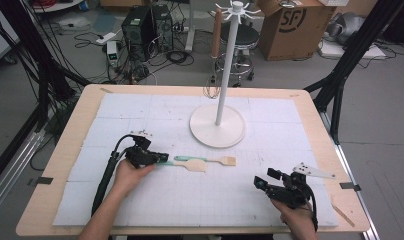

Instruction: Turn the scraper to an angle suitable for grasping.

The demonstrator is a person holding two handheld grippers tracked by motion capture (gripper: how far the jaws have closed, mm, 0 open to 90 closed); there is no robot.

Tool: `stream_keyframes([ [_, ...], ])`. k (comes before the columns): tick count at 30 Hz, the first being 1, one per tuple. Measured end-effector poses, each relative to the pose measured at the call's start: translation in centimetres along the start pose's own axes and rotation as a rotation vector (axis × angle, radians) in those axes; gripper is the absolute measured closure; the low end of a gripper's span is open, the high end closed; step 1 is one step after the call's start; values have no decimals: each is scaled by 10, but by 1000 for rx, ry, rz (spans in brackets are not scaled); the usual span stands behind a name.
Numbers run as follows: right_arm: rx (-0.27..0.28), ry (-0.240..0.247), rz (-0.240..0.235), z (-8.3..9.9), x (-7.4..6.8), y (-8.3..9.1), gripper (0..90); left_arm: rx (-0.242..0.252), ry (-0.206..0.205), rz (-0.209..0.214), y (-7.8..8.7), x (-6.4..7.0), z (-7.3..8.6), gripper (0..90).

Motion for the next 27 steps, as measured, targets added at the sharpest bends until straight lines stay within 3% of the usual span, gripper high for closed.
stream_keyframes([
  [3,-1,1,-2,0,0,0,191,20,29,26,1,-2,5,898],
  [7,0,8,0,0,0,-1,191,-16,4,24,2,2,8,898],
  [15,-9,10,-7,0,-3,-4,191,-22,4,28,3,9,12,898],
  [17,-10,12,-8,0,-3,-4,191,24,18,29,9,9,12,897],
  [22,-8,5,-6,-1,-1,-3,191,67,12,34,35,15,23,897],
  [27,-12,15,-9,0,-3,-4,191,93,48,-26,63,5,40,897],
])
Point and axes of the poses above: each handheld gripper's, and its own axes: y roughly backward along the jaws, z roughly out of its underside, x roughly to its right, the point moved 1 cm from there along -y, roughly forward along the jaws, and after that the axes turned 9 degrees about z, right-handed, at the moved point
